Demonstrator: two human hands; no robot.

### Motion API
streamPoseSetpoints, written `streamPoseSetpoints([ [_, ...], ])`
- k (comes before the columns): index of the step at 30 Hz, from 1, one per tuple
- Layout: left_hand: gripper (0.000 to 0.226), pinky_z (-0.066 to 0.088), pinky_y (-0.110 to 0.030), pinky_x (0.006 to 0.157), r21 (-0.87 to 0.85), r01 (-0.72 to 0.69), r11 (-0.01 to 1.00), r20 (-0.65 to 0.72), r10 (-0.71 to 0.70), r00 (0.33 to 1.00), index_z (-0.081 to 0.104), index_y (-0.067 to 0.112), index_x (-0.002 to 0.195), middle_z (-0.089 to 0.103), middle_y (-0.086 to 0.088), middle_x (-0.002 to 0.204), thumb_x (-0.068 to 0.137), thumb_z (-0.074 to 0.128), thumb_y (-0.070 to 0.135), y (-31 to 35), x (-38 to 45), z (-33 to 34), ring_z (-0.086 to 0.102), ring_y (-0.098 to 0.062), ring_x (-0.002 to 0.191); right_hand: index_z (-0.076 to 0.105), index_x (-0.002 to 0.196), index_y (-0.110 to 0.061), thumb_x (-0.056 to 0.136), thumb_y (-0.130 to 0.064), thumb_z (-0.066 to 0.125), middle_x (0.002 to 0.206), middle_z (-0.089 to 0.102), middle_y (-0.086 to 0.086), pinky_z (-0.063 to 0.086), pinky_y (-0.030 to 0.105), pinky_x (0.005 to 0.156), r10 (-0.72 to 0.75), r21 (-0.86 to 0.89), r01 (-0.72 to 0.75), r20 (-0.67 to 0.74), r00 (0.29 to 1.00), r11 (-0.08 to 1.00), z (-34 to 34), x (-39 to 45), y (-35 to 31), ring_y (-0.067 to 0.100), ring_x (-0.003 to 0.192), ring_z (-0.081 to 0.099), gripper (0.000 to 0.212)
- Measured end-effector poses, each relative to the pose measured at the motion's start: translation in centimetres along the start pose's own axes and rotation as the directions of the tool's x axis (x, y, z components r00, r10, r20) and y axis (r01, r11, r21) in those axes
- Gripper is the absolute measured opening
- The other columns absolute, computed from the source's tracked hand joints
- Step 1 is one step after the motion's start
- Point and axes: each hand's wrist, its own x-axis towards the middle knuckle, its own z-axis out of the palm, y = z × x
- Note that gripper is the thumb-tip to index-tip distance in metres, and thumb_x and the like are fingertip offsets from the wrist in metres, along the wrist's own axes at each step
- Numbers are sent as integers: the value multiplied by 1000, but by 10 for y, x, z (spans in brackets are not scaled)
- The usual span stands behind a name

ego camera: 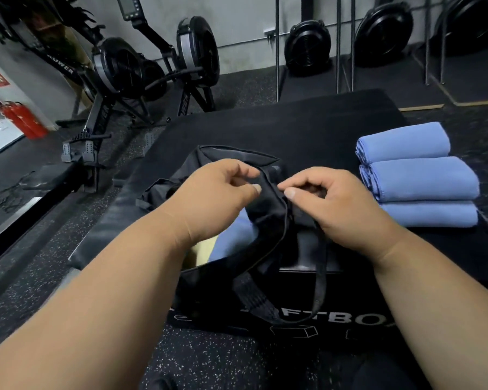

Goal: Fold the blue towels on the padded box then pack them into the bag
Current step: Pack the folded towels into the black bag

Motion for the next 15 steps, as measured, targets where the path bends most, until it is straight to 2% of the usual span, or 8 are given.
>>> streamPoseSetpoints([
  [2,20,53,-28,77,17,-33,999,15,33,999,72,33,113,76,12,92,94,75,33,14,4,15,66,-1,73,80,90,-26,96,-18,71,85,76,-11,51,17,72,54,-41,-58,-108,993,997,-12,-1,9,7,77,68,13],
  [5,21,53,-25,79,47,-60,997,52,57,997,72,32,115,75,13,93,95,74,33,37,14,44,68,-3,78,77,85,-26,96,-26,69,80,74,-7,51,27,66,148,-88,-180,-287,946,980,-34,-5,24,10,72,64,14],
  [7,22,50,-21,77,89,-77,993,97,69,993,70,32,117,74,14,92,95,73,34,51,22,65,66,-1,76,76,84,-30,94,-29,68,85,71,-8,51,30,73,190,-118,-259,-413,891,959,-50,-6,35,9,79,63,13],
  [9,24,50,-23,80,130,-89,988,136,71,988,69,30,117,72,14,93,95,73,36,61,33,90,65,-1,77,75,92,-35,92,-32,66,106,68,-10,48,32,93,192,-176,-324,-520,832,929,-65,-7,45,13,102,61,10],
  [11,31,54,-27,89,172,-76,982,177,45,983,68,28,121,73,13,104,93,74,39,68,43,115,68,-6,89,72,114,-36,90,-36,65,131,59,-2,38,40,111,212,-265,-435,-592,778,860,-79,-7,55,27,126,50,25],
  [13,45,54,-32,99,175,-40,984,210,2,978,63,27,131,71,8,118,91,73,45,71,53,140,69,-13,102,63,133,-37,87,-39,65,153,44,2,25,47,120,259,-316,-557,-643,721,768,-90,-10,61,34,141,36,46],
  [15,57,56,-38,100,116,38,993,239,-65,969,57,27,140,71,7,118,89,71,50,74,61,163,70,-14,101,52,145,-38,85,-42,65,166,27,6,16,52,124,286,-313,-619,-679,676,720,-99,-11,65,35,152,22,61],
])
